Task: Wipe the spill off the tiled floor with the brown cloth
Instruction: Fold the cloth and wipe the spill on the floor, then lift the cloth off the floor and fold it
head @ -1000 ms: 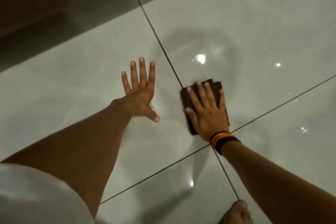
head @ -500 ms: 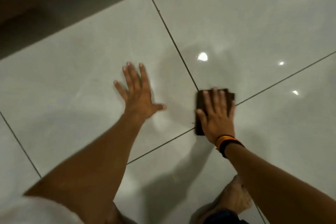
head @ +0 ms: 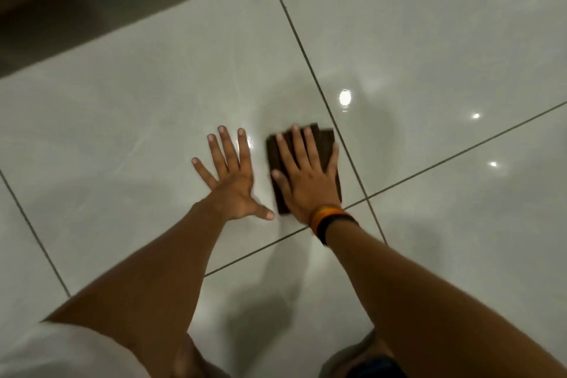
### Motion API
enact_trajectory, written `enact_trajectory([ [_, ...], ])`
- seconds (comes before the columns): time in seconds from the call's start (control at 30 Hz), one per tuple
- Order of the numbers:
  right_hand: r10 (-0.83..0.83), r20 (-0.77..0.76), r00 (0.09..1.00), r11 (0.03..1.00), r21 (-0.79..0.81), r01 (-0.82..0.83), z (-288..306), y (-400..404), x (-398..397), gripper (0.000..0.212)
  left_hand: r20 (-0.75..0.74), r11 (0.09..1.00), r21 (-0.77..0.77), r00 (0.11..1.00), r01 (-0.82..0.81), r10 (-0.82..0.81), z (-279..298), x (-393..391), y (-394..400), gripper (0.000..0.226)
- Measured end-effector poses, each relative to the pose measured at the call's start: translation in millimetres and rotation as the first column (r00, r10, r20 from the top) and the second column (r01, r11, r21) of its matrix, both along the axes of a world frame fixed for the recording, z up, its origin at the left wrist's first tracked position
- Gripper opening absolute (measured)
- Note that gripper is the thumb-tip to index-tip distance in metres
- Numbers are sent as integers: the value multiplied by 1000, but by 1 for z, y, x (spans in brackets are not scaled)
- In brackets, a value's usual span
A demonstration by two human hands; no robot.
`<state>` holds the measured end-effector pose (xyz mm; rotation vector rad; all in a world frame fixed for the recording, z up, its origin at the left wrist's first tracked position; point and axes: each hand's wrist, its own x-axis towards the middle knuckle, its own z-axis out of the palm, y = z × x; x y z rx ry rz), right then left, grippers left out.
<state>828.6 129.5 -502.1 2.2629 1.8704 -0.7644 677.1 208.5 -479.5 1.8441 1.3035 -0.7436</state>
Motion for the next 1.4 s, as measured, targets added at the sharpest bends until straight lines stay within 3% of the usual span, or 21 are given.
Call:
enact_trajectory([
  [0.13,13,21,1000,999,-34,-12,4,-44,58,66,-14,1000,-8,1000,10,-10,-4,-3,0,180],
  [0.17,-34,26,999,999,-17,34,1,-39,70,65,-11,1000,0,1000,20,-20,-6,-4,-1,180],
  [0.23,-278,18,960,960,37,278,-6,-13,76,65,-4,1000,16,1000,17,-17,-8,-4,-1,180],
  [0.27,-447,8,895,894,56,445,-6,4,70,66,-1,1000,29,1000,13,-13,-8,-5,-2,180],
  [0.33,-732,-16,681,680,42,732,0,36,48,69,6,998,62,1000,16,-17,-8,-4,-5,180],
  [0.43,-921,-63,385,390,-118,913,25,54,13,73,51,991,131,999,-17,10,-3,-5,-10,170],
  [0.47,-935,-69,349,356,-176,918,34,51,3,77,90,981,180,995,-66,51,0,-8,-14,155],
  [0.57,-923,-22,384,375,-274,886,58,20,-6,80,327,887,259,898,-383,293,19,-12,-36,84],
  [0.63,-949,-20,314,304,-318,898,68,-5,1,67,430,787,83,734,-612,525,39,-4,-47,60],
  [0.7,-984,-118,136,174,-432,885,72,-22,9,63,351,687,-136,614,-714,707,49,12,-49,54],
  [0.73,-984,-170,56,131,-470,873,72,-26,14,63,309,662,-164,600,-731,738,48,19,-46,55],
  [0.83,-961,-252,-115,43,-546,837,65,-27,20,61,235,694,-53,667,-718,707,38,33,-36,62],
  [0.93,-930,-305,-204,31,-620,784,65,-29,19,39,168,799,7,788,-602,592,31,37,-26,42],
  [1.03,-899,-349,-265,31,-653,757,85,-32,15,18,262,831,-2,802,-556,537,50,31,-26,34],
  [1.13,-879,-382,-286,49,-668,742,120,-38,2,15,384,769,-143,681,-623,623,108,15,-37,31],
  [1.27,-814,-400,-420,21,-744,668,200,-53,-16,39,416,641,-340,501,-688,759,216,-13,-42,29],
  [1.4,-818,-405,-409,158,-841,517,309,-50,-35,30,433,528,-437,344,-728,833,344,-41,-40,19],
])
